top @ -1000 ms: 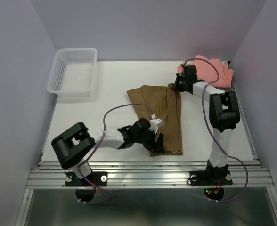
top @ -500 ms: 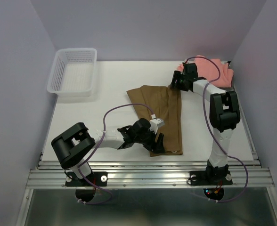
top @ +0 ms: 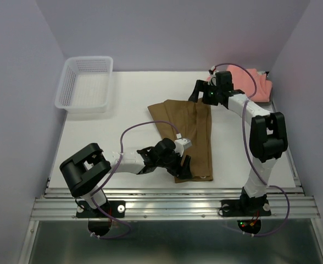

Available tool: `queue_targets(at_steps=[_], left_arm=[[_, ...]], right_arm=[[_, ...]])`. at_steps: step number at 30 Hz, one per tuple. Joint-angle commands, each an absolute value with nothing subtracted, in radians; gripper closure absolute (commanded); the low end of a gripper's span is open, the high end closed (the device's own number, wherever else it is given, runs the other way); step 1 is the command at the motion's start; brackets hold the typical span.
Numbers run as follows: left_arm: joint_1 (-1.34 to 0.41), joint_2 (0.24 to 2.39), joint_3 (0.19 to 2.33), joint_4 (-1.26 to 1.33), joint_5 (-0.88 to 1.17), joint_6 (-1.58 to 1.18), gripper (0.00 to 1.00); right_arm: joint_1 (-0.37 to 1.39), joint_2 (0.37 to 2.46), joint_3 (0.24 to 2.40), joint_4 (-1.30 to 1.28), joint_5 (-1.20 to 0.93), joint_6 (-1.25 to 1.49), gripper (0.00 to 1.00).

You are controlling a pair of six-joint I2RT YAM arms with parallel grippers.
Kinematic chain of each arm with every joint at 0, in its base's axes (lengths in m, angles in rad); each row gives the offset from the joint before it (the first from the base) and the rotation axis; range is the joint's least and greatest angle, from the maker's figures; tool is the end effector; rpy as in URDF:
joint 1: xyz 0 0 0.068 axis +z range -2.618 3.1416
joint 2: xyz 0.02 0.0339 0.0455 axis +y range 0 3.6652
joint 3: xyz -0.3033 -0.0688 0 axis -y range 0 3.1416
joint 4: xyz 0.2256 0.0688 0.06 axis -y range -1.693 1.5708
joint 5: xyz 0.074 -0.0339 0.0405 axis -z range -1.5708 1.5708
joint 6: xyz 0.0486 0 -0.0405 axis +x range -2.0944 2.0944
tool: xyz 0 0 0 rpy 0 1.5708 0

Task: Fold and stack the skirts
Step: Fold the skirt

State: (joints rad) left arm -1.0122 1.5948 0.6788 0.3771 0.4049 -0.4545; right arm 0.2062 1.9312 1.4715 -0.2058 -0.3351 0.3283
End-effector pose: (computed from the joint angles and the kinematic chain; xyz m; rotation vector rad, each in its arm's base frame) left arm 0.1502 -0.2765 0.2134 0.9020 2.1649 -1.2397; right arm 0.4373 0.1078 0.2770 -0.0478 2.2753 0.6613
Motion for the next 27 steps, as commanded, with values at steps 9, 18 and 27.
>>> queue_targets(at_steps=[9, 18, 27], left_arm=[[-1.012, 1.588, 0.657, 0.330, 0.388, -0.462, 0.26], [-1.012, 1.569, 0.663, 0.301, 0.359, -0.469, 0.25], [-1.012, 1.385, 0.764, 0.236, 0.148, -0.431, 0.05]], right_arm=[[0.242, 2.160, 1.584, -0.215, -0.433, 0.327, 0.00], [0.242, 2.186, 1.661, -0.224, -0.388, 0.304, 0.00], [0.242, 1.876, 1.600, -0.266, -0.459, 0.247, 0.00]])
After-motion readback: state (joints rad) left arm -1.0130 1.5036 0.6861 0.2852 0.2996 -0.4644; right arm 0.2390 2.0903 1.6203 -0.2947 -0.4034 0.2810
